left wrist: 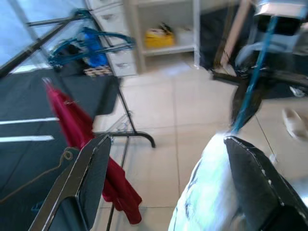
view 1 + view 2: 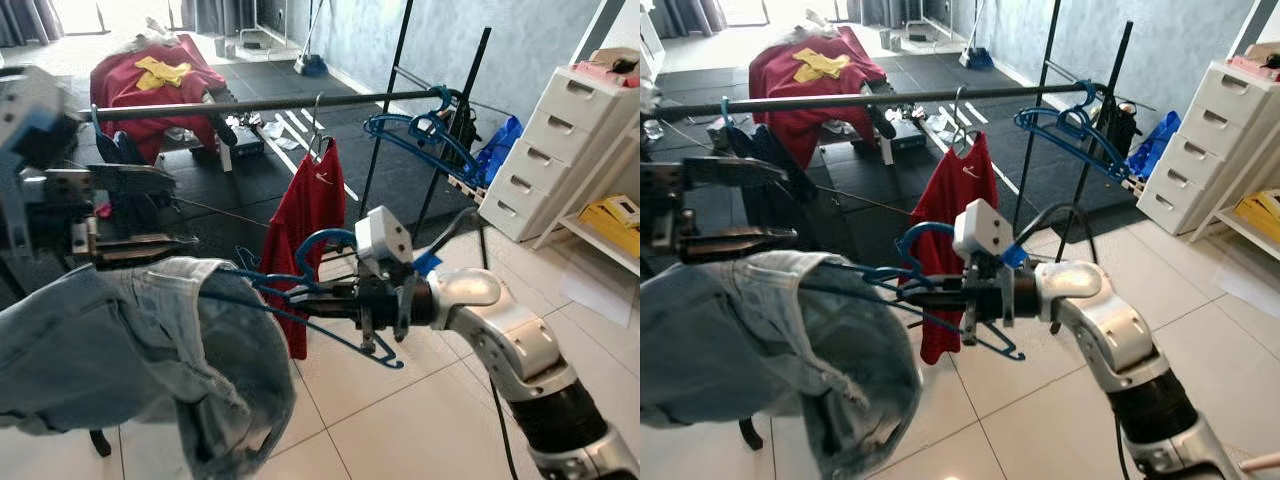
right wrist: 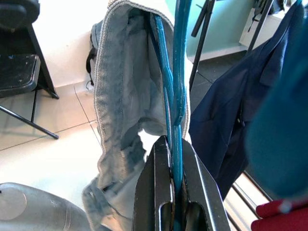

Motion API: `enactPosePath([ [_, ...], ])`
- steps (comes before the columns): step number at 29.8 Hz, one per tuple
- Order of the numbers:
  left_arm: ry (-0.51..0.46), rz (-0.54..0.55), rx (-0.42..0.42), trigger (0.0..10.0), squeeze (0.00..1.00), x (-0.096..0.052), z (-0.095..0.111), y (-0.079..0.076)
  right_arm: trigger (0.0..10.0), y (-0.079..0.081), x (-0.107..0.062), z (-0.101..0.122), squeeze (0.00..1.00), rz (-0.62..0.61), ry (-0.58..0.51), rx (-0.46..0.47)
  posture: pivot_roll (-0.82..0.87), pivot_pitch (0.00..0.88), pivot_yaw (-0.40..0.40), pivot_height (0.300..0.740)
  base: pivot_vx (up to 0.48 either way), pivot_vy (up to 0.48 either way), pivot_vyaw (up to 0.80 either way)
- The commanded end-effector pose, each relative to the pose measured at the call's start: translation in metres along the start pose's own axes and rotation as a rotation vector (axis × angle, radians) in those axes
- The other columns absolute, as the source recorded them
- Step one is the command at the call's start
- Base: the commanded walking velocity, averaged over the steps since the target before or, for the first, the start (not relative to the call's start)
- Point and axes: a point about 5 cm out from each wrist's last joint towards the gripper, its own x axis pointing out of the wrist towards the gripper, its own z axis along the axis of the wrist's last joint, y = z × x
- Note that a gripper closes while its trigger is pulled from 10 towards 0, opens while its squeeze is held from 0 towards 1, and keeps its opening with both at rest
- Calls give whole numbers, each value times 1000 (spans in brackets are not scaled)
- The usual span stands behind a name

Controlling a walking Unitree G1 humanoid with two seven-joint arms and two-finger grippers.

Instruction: Hang hanger

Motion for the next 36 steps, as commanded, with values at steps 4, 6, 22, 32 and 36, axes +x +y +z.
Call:
enactPosePath([
  [4, 13, 102, -75, 10000, 0, -26, -30, -3, 0, -8, -27, 29, 0, -26, -77, -39, -44, 52, -48, 740, 0, 0, 0],
  [6, 25, 100, -90, 10000, 0, -28, -36, -6, 0, -8, -32, 31, 0, -26, -80, -38, -44, 52, -48, 740, 0, 0, 0],
  [22, 169, 55, -172, 0, 0, -17, -68, -26, 0, -12, -49, 53, 0, -55, -126, -68, -56, 51, -46, 740, 0, 0, 0],
  [32, 355, 321, -143, 0, 0, -16, -109, -8, 0, -14, -57, 67, 0, -56, -193, -68, -45, 53, -45, 740, 0, 0, 0],
  [36, 281, 580, -185, 0, 0, -29, -118, 10, 0, -16, -62, 58, 0, -98, -162, -51, -42, 58, -41, 740, 0, 0, 0],
])
